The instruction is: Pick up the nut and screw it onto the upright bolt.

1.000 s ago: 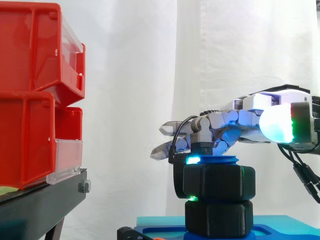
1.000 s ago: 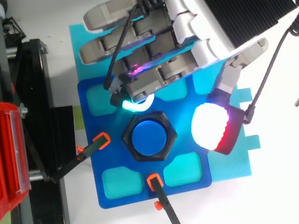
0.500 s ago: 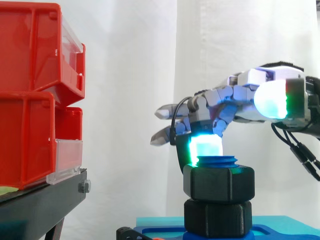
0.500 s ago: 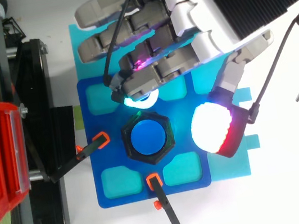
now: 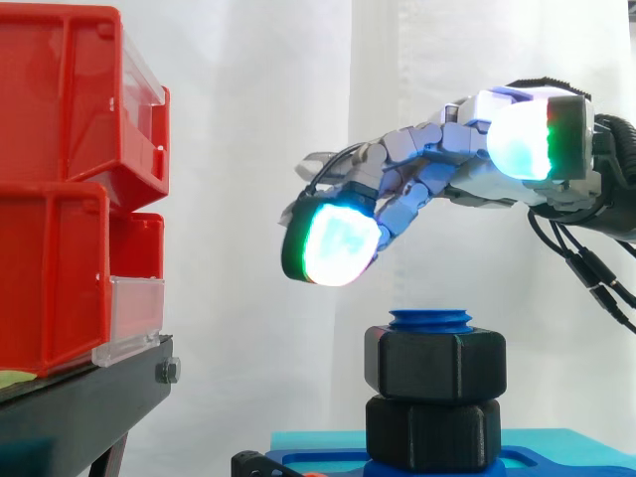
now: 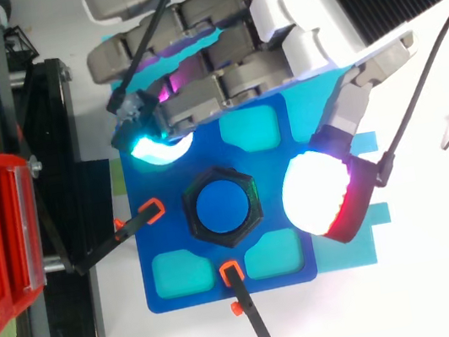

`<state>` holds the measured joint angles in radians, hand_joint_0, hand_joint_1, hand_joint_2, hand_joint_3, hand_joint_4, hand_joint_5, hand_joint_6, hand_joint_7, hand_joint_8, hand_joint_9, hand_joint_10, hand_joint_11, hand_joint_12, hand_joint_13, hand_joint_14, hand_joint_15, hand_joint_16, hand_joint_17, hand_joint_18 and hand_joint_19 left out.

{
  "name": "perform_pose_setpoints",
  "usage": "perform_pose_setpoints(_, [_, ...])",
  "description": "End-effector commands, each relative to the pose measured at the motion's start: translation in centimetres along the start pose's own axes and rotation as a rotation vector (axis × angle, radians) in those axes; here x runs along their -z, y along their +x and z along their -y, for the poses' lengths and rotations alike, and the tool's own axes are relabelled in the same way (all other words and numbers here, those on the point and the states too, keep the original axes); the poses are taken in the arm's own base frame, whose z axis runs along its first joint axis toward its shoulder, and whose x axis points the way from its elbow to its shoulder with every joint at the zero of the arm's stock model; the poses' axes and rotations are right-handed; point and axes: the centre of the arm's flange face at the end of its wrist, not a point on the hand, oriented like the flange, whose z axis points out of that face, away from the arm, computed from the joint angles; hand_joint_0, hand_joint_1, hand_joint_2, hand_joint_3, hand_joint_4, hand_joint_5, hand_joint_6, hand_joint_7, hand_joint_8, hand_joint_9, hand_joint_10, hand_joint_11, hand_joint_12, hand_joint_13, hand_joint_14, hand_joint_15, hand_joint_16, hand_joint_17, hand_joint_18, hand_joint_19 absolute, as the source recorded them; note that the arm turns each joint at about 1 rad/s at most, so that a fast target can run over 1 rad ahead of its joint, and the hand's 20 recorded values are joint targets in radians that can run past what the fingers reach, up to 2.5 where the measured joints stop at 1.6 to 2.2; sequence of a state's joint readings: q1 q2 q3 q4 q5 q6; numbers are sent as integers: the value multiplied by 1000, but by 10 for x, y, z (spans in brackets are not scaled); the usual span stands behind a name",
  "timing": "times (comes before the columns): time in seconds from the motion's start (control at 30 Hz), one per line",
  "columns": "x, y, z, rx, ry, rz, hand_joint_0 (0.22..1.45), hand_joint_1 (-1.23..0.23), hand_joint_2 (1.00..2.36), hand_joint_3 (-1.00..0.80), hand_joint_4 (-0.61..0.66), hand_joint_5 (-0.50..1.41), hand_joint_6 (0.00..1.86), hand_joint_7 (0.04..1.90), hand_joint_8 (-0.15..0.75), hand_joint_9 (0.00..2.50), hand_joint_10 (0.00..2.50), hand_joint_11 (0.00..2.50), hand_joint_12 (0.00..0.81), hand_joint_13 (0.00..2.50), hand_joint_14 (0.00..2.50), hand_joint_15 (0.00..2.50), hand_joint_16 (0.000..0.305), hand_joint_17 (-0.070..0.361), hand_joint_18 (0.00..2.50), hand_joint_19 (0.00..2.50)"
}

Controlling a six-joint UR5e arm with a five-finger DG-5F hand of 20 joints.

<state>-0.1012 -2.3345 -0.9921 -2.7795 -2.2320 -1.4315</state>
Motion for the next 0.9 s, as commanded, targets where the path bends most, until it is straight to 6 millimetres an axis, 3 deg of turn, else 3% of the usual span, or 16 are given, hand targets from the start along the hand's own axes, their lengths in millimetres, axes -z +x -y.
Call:
perform_pose_setpoints(0.0, [-6,6,-1,2,15,7,493,19,1000,-500,242,-74,502,710,188,725,0,0,292,288,0,0,34,76,0,0])
perform_pose_setpoints(0.27, [-19,30,-12,-26,20,-8,490,32,1000,-500,236,-80,502,693,193,670,0,0,302,256,0,0,35,78,0,0])
perform_pose_setpoints(0.47, [-20,50,-23,-39,24,-21,494,25,1000,-500,255,-60,503,821,205,672,0,0,304,251,0,0,35,78,0,0])
perform_pose_setpoints(0.87, [-25,54,-28,-40,26,-3,498,9,1000,-500,272,-42,505,986,216,690,0,0,308,259,0,0,34,78,0,0])
